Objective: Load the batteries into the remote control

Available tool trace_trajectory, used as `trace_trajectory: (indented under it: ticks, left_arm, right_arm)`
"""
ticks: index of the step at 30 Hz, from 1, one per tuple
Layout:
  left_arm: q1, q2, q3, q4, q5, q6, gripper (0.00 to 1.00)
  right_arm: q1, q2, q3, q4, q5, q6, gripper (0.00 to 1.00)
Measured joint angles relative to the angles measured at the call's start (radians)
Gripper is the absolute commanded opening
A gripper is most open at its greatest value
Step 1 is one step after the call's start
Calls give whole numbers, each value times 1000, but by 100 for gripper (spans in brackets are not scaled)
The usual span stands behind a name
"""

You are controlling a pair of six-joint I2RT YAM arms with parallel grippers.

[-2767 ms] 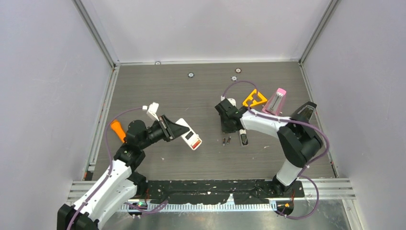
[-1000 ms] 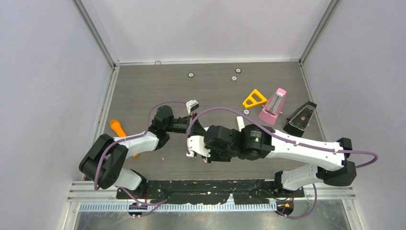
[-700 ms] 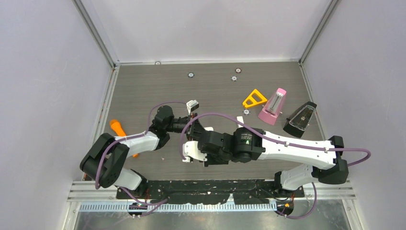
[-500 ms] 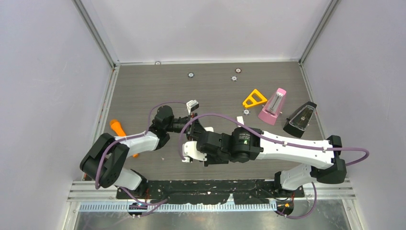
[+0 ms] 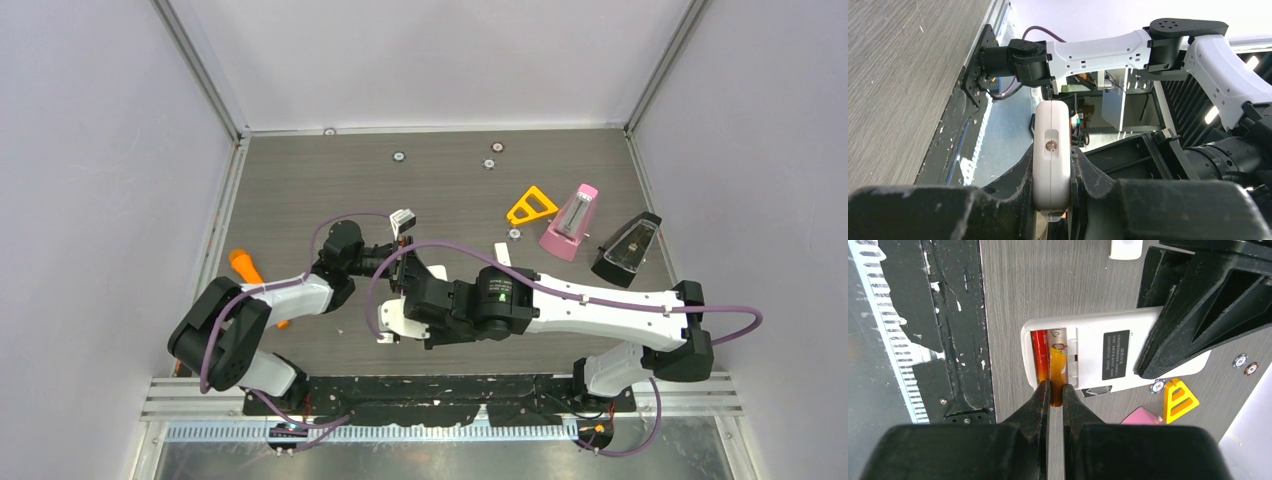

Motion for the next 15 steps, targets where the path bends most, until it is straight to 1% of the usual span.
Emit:
trace_trajectory:
  ticks: [9, 15]
  left_arm:
    - [-2, 9, 0, 0, -11, 11, 0]
    - [-5, 9, 0, -1, -18, 17, 0]
  right_arm:
    - [5, 26, 10, -15, 0, -11, 10]
    - [5, 34, 10, -19, 3, -12, 17]
